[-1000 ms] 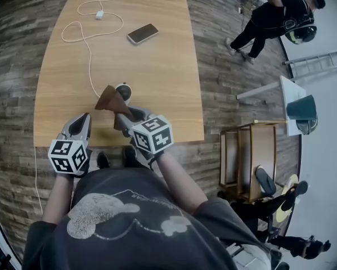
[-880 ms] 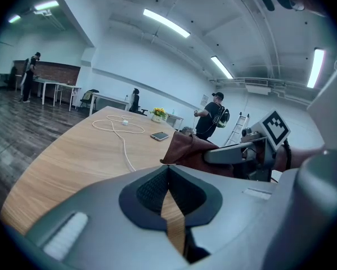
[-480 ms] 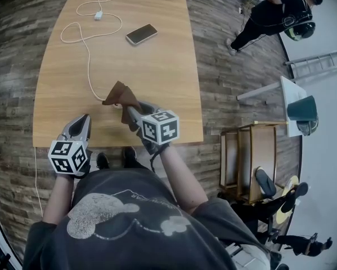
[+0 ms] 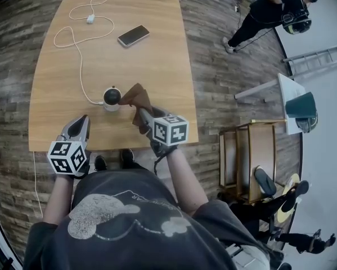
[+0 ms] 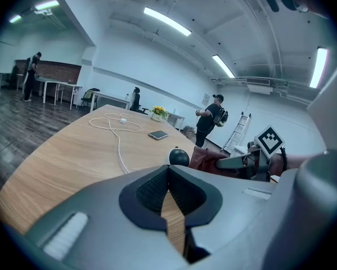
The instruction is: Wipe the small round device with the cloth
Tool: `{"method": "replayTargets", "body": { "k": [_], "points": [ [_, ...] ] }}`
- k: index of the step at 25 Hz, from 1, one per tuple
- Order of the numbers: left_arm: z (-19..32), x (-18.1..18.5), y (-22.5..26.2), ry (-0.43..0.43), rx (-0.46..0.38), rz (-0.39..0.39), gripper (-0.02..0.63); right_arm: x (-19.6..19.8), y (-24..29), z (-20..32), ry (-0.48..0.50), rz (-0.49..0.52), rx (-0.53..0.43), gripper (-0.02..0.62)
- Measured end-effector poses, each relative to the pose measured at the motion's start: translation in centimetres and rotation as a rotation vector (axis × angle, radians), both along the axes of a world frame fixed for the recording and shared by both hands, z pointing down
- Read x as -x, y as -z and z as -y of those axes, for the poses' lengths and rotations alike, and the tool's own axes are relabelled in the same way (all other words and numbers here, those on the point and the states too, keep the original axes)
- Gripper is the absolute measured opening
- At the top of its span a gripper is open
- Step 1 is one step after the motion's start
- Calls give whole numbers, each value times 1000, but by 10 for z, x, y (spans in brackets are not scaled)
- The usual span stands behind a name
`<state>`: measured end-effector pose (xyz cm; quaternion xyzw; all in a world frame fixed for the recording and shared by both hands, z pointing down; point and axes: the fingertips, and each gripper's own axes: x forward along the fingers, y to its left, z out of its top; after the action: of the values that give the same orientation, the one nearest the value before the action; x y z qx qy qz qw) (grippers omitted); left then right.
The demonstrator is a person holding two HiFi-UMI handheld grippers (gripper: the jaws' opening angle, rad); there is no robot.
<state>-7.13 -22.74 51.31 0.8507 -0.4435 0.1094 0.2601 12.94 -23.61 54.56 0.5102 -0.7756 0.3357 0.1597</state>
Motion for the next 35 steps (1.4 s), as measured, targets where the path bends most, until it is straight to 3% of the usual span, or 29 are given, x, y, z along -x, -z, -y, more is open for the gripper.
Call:
{"method": "replayTargets", "body": {
  "k": [10, 18, 23, 30, 35],
  "points": [
    [3, -36, 16, 37, -38, 22, 18, -3, 25, 12, 105, 73, -127, 78],
    [3, -54, 17, 125, -34, 50, 18, 13, 13, 19, 264, 124, -123, 78],
    [-3, -62, 8, 127, -16, 47, 18, 7, 6, 8, 265, 142, -109, 78],
    [-27, -78, 3, 63, -9, 28, 18, -5, -4, -22, 224, 122, -81, 78],
    [-65, -64, 5, 39, -21, 16, 18, 12, 0, -60, 195, 127, -92, 78]
  ]
}}
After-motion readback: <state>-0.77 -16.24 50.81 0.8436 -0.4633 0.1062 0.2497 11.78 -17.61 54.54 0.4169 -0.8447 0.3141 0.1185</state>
